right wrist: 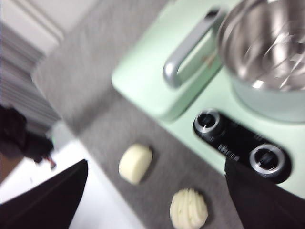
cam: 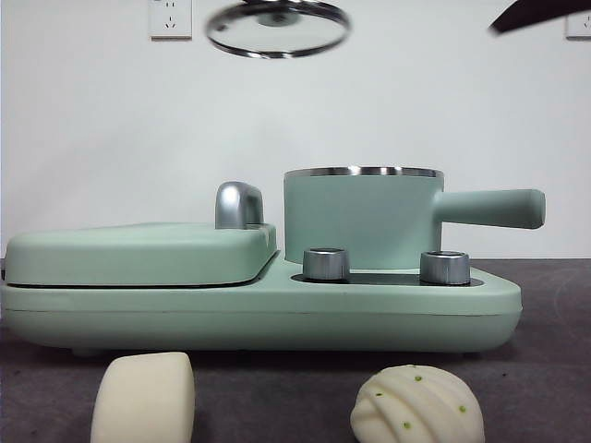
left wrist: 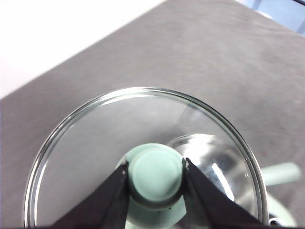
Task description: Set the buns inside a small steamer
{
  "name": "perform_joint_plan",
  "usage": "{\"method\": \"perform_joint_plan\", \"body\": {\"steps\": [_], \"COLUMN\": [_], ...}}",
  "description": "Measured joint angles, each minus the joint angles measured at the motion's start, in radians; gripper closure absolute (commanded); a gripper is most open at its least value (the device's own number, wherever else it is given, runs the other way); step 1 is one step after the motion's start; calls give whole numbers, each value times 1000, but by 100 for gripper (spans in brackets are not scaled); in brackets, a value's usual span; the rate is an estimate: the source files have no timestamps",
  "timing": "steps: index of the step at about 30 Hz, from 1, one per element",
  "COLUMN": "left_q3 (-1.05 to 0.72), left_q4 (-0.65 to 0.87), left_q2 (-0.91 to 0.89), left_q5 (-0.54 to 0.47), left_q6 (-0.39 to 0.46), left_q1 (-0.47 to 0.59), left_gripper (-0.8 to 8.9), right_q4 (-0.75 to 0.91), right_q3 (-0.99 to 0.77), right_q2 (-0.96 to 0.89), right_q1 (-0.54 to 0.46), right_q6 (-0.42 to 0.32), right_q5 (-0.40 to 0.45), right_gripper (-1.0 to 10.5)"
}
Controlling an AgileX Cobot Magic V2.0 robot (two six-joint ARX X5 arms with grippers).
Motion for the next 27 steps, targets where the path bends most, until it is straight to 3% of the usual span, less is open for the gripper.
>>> {"method": "perform_joint_plan", "body": {"steps": [6, 10, 17, 27], "left_q3": [0, 0, 0, 0], "left_q4": [-41, -41, -45, -46], "left_q2": [-48, -58, -59, -59], "left_q5": [0, 0, 0, 0], "left_q6": [3, 4, 4, 4], "left_q1": [101, 151, 207, 236], "left_gripper": [798, 798, 798, 798], "right_q4": [0, 2, 16, 158], "right_q3": [47, 92, 136, 136], "right_q2": [191, 312, 497, 701], "right_q1": [293, 411, 518, 590], "right_q6": [101, 198, 286, 301], "right_q5": [216, 288, 313, 359], "right_gripper": [488, 488, 487, 487]}}
